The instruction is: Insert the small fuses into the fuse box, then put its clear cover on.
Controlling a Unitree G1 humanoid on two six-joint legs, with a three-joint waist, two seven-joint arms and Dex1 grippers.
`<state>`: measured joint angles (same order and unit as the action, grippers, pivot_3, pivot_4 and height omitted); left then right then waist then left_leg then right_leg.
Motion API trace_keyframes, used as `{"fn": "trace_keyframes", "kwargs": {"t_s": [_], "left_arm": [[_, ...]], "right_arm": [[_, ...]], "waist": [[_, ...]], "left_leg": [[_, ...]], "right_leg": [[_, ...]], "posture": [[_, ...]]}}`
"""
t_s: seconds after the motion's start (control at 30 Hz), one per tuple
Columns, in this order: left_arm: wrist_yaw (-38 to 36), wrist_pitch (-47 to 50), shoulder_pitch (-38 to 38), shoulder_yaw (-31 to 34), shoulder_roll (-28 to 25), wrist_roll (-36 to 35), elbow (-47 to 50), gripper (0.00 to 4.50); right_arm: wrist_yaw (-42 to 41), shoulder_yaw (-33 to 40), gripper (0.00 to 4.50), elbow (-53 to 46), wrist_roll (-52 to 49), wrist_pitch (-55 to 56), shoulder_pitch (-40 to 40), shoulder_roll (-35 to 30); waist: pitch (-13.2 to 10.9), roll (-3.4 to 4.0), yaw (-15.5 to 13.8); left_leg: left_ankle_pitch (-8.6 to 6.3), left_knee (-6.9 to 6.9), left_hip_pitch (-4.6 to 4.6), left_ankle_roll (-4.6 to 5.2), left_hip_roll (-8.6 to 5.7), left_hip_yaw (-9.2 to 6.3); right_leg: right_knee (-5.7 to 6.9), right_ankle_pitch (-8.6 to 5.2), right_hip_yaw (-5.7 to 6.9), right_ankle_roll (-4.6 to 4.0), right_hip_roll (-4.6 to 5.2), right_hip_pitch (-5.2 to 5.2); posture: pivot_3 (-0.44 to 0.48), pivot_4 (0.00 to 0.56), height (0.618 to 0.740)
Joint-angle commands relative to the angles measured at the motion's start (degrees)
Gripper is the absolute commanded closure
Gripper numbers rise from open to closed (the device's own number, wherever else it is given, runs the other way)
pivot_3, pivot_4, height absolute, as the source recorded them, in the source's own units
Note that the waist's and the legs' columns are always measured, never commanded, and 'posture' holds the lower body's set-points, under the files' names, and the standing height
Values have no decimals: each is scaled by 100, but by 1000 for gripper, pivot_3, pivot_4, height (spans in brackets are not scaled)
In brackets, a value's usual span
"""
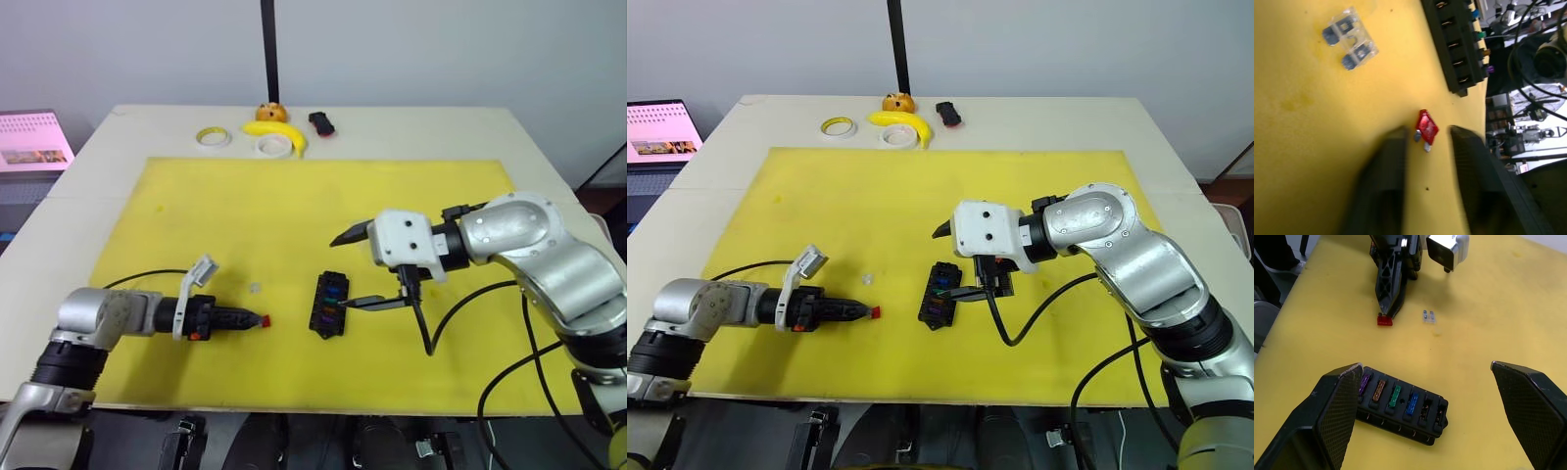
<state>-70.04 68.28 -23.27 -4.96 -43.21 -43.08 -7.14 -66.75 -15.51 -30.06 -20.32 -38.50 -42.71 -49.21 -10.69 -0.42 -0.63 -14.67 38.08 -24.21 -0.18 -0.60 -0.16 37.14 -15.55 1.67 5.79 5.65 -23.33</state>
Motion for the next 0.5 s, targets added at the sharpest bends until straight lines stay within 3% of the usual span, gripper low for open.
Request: {"fn": "trace_keyframes", "kwargs": {"t_s": [0.03, 0.3, 0.43, 0.5], "left_arm": [[19, 50, 145, -199, 48, 81, 5, 3151], [74, 145, 156, -106, 122, -16, 147, 3151], [81, 130, 147, -91, 150, 0, 130, 4438], [92, 126, 163, -70, 178, -14, 173, 4438]], "right_arm": [[5, 99, 0, -84, 21, 48, -120, -40], [-2, 84, 0, -68, 29, 54, -135, -29], [-2, 68, 0, -54, 43, 65, -143, -18], [1, 60, 0, -50, 55, 73, -139, -11]], "waist": [[0, 0, 3], [0, 0, -3], [0, 0, -4], [0, 0, -5]], "left_leg": [[0, 0, 0, 0, 0, 0], [0, 0, 1, 0, 0, 0], [0, 1, 1, 0, 0, 0], [0, 1, 2, 0, 0, 0]], "right_leg": [[0, 0, 0, 0, 0, 0], [0, 0, -1, 0, 0, 1], [0, 0, 0, 0, 0, 1], [3, 0, 0, 0, 0, 1]], "posture": [[0, 150, 740], [0, 150, 740], [0, 150, 740], [0, 150, 740]]}}
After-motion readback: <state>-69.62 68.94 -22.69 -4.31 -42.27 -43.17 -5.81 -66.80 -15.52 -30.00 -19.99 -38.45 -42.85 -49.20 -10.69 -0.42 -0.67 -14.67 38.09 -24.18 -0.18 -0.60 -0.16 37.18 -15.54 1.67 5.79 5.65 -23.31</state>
